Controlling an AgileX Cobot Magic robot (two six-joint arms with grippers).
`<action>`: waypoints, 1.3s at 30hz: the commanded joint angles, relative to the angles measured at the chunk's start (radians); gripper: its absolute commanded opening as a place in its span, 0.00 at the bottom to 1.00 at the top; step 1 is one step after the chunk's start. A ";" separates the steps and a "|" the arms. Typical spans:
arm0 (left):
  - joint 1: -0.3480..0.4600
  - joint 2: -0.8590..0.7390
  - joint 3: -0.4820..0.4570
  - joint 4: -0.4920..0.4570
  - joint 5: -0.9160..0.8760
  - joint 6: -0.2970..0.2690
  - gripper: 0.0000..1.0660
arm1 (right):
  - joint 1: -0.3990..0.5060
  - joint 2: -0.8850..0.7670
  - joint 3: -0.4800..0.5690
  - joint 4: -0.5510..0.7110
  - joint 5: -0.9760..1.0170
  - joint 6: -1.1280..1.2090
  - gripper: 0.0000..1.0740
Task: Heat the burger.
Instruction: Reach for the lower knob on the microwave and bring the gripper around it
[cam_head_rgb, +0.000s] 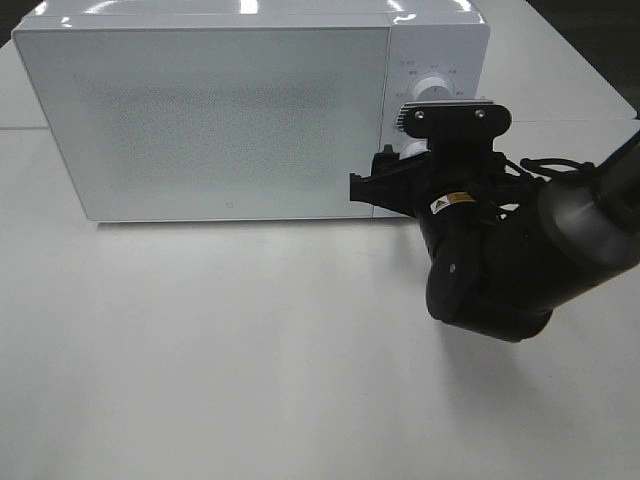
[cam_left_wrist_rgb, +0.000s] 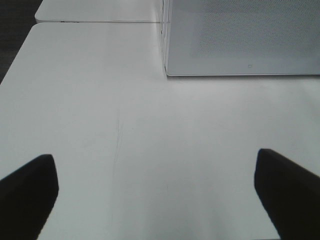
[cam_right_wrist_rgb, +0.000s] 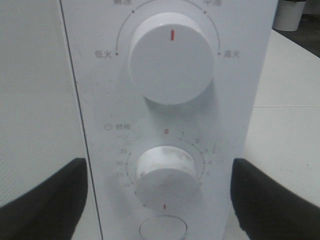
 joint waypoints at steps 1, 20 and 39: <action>0.004 -0.023 0.003 -0.004 -0.009 0.000 0.94 | -0.015 0.035 -0.048 -0.015 0.010 0.006 0.71; 0.004 -0.023 0.003 -0.004 -0.009 -0.001 0.94 | -0.058 0.078 -0.095 -0.039 0.021 0.029 0.58; 0.004 -0.023 0.003 -0.004 -0.009 -0.001 0.94 | -0.058 0.078 -0.095 -0.052 -0.026 0.036 0.00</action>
